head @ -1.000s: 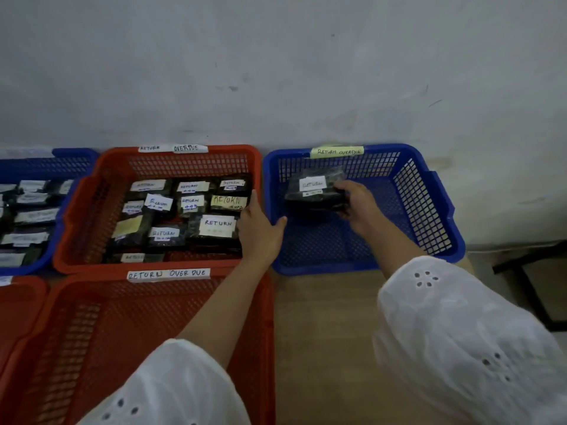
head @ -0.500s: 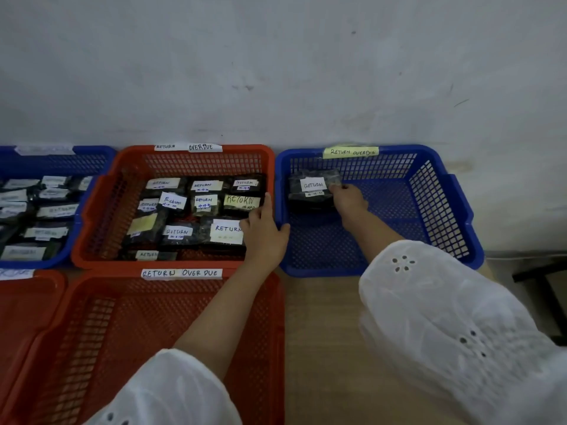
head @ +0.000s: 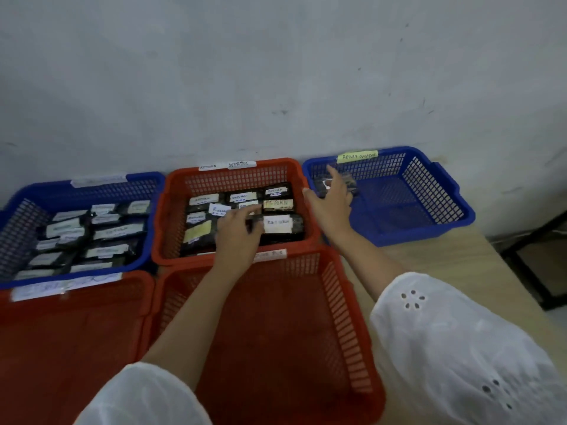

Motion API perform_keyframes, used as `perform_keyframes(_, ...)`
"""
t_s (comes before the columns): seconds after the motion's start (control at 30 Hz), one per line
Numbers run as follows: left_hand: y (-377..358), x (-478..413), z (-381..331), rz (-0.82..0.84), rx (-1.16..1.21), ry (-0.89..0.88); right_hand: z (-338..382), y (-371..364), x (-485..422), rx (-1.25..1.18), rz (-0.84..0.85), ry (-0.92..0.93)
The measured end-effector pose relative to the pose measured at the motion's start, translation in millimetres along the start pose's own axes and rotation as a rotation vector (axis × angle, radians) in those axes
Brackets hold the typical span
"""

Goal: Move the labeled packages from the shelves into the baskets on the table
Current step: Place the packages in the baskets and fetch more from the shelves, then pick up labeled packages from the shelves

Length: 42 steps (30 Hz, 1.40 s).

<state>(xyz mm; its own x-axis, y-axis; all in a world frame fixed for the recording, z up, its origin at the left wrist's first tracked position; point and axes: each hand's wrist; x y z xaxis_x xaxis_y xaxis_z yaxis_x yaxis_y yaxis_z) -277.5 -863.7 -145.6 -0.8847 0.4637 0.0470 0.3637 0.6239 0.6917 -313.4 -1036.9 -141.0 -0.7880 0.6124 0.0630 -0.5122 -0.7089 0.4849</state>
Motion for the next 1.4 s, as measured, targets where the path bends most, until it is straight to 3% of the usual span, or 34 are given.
perform_keyframes(0.17,60.1,36.5,48.4,-0.064,-0.031,-0.056,30.6,-47.9,68.2,0.098,-0.003,0.092)
perform_keyframes(0.3,102.1,73.8,76.8,-0.047,0.122,-0.113,49.1,-79.2,124.0,0.119,0.119,0.184)
perform_keyframes(0.5,157.1,151.0,120.4,0.021,0.225,-0.137,70.4,-117.0,198.8,0.034,0.221,0.203)
perform_keyframes(0.93,271.2,355.9,220.5,-0.097,0.295,-0.12,146.6,-234.8,408.3,-0.062,0.496,0.288)
perform_keyframes(1.17,363.3,420.7,294.9,-0.16,0.303,-0.113,208.2,-339.5,475.1,-0.091,0.574,0.364)
perform_keyframes(1.4,473.7,472.7,406.3,-0.163,0.257,-0.085,275.4,-475.0,546.2,-0.197,0.667,0.312)
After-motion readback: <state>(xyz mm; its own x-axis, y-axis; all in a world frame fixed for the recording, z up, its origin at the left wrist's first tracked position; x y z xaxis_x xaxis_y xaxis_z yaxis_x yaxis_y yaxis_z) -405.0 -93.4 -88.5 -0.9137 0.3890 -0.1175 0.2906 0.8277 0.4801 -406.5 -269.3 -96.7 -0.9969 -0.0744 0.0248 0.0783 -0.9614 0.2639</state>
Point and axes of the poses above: each hand's wrist, its own x-axis away from the middle knuckle, its own y-axis out of the back of the hand, z = x × y, and after that the axes turned 9 degrees about z, right-handed
